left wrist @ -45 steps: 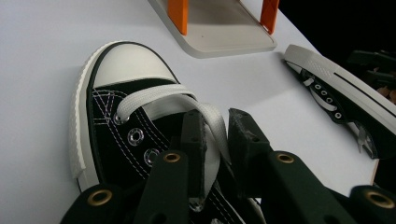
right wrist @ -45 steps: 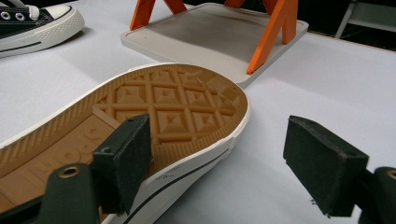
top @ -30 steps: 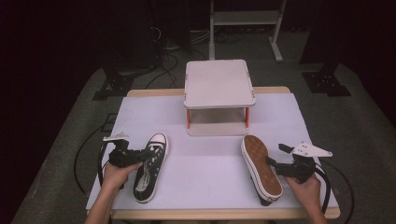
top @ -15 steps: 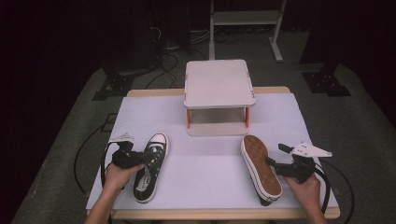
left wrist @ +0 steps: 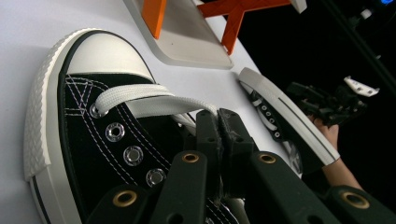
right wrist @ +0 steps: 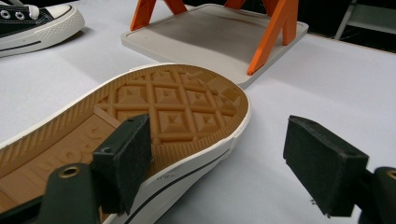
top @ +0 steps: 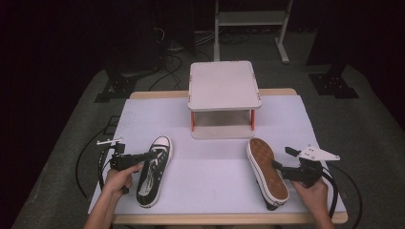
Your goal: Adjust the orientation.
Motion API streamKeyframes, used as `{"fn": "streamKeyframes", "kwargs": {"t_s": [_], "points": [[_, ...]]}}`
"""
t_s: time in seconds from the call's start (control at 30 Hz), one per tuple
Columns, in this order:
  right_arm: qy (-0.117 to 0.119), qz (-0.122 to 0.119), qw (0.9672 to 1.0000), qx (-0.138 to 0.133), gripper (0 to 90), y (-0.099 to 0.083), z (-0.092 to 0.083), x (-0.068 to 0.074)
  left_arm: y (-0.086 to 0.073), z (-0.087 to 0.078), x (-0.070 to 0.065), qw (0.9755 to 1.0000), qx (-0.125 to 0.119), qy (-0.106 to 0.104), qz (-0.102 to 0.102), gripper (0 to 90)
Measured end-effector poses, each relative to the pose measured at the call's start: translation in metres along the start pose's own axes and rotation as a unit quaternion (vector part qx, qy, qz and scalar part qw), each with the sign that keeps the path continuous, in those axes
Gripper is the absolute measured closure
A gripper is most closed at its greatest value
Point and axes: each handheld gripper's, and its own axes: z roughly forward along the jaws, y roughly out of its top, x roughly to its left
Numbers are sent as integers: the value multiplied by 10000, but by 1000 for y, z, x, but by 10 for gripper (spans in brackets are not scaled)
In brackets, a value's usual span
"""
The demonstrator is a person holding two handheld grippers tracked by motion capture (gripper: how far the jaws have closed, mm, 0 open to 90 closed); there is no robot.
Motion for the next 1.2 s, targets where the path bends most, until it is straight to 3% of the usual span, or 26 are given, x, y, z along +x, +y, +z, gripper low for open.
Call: {"fn": "streamKeyframes", "kwargs": {"t_s": [0.4, 0.67, 0.97, 1.2], "points": [[-17, -33, 10000, -27, 231, 0, 0, 0, -9, -5, -4, 9986, -506, -163, -61, 897], [-48, -58, 10000, -42, 230, 0, 0, 1, -7, -3, -21, 9959, -801, -425, 29, 897], [-62, -56, 9999, -75, 230, 0, -2, -1, 2, 5, -41, 9947, -819, -576, 210, 897], [-69, -62, 9999, -95, 230, 0, -2, -1, 10, 4, -55, 9920, -1030, -672, 273, 897]]}}
